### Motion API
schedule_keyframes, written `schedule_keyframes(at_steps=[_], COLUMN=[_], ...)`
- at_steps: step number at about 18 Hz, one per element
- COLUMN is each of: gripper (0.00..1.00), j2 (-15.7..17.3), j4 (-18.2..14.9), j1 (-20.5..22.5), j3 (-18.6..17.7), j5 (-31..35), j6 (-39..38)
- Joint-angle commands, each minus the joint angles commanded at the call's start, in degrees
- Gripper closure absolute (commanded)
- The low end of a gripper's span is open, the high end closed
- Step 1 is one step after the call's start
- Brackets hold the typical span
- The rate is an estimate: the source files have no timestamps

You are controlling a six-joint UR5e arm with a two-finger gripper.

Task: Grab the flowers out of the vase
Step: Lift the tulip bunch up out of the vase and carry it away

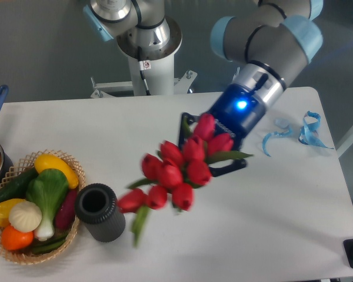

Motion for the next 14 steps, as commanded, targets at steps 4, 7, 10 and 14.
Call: schedule_keyframes(at_steps=[4,7,10,14], gripper=[1.00,1.00,1.00,1.00], j2=[0.00,0.17,0.26,-0.53], j4=[-0.44,-0.97,-1.05,-0.97], j1=[0.00,0.00,0.00,-0.26], j3=[-2.28,-4.13,-5.45,-5.72], j5=[14.96,22.71,26.94,34.48], j6=[4.48,4.32,2.65,2.73])
